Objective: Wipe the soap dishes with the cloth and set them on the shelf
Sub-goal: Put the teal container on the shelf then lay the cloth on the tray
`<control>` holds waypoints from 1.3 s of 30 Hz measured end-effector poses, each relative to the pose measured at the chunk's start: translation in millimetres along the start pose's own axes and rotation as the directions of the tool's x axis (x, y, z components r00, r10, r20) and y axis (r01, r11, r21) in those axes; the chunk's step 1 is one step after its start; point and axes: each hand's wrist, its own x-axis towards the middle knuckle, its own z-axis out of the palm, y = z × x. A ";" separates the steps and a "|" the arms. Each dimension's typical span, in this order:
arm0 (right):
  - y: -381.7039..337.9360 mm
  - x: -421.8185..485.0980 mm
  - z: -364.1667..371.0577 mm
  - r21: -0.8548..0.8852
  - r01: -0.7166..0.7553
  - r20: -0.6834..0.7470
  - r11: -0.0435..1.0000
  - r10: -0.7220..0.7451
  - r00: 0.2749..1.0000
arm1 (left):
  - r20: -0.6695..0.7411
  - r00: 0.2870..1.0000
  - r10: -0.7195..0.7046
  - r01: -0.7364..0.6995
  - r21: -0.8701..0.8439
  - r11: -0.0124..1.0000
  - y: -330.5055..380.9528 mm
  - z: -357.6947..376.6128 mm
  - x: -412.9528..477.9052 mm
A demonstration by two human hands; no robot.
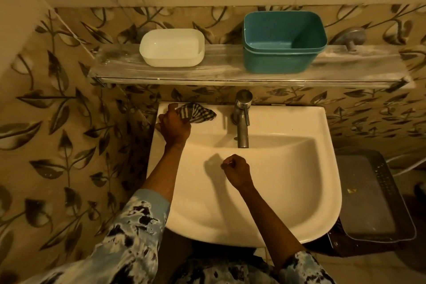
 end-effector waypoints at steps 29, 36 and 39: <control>31.0 -36.4 -50.7 0.668 -0.485 0.563 0.564 0.042 0.825 | 0.960 0.277 0.030 0.753 -0.237 0.615 -27.7 -37.0 -81.9; 50.6 -44.6 -81.0 0.757 -0.342 0.354 0.557 0.091 0.931 | 0.986 0.160 0.039 0.570 -0.124 0.812 -40.2 -19.7 -114.9; 54.9 -53.5 -94.3 0.785 -0.266 0.287 0.559 0.053 0.957 | 0.951 0.299 0.074 0.606 -0.249 0.755 -33.9 -11.9 -125.5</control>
